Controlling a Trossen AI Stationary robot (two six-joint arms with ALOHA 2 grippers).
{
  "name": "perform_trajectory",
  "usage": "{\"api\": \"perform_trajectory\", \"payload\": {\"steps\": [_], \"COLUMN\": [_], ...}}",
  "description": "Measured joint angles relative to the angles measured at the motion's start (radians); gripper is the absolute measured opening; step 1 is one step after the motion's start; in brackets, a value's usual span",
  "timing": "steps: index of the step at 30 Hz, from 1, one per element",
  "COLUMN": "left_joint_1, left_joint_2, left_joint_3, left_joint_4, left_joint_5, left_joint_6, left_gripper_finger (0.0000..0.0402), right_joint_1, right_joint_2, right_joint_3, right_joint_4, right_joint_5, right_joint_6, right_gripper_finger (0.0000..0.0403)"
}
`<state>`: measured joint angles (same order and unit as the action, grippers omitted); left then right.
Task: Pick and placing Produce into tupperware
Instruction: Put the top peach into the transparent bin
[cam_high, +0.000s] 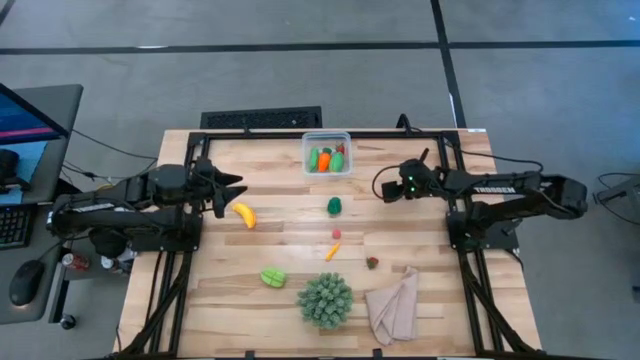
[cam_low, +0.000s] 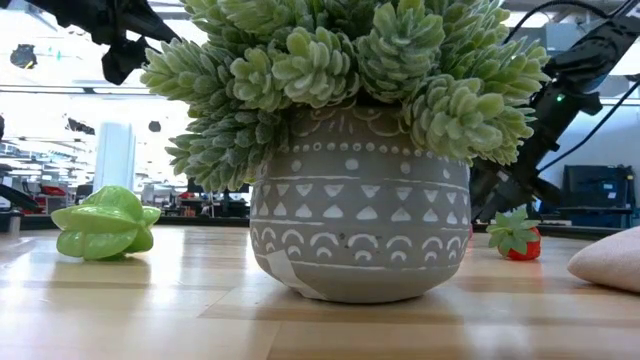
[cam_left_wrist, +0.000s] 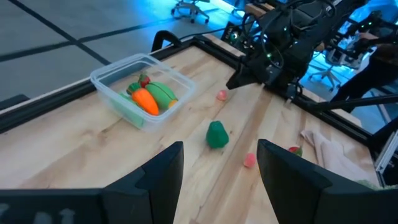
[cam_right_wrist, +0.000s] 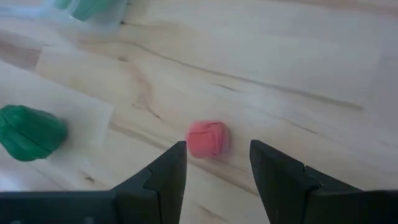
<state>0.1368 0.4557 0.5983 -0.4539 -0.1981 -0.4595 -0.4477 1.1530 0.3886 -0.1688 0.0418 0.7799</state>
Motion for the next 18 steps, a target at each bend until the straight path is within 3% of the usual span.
{"api": "perform_trajectory", "payload": {"steps": [18], "left_joint_1": [0.000], "left_joint_2": [0.002], "left_joint_3": [0.000], "left_joint_4": [0.004], "left_joint_5": [-0.027], "left_joint_6": [-0.035], "left_gripper_finger": [0.0195], "right_joint_1": [0.029], "right_joint_2": [0.000], "right_joint_3": [0.015], "right_joint_4": [0.043], "right_joint_5": [-0.019], "right_joint_6": [-0.433], "right_gripper_finger": [0.0169]}}
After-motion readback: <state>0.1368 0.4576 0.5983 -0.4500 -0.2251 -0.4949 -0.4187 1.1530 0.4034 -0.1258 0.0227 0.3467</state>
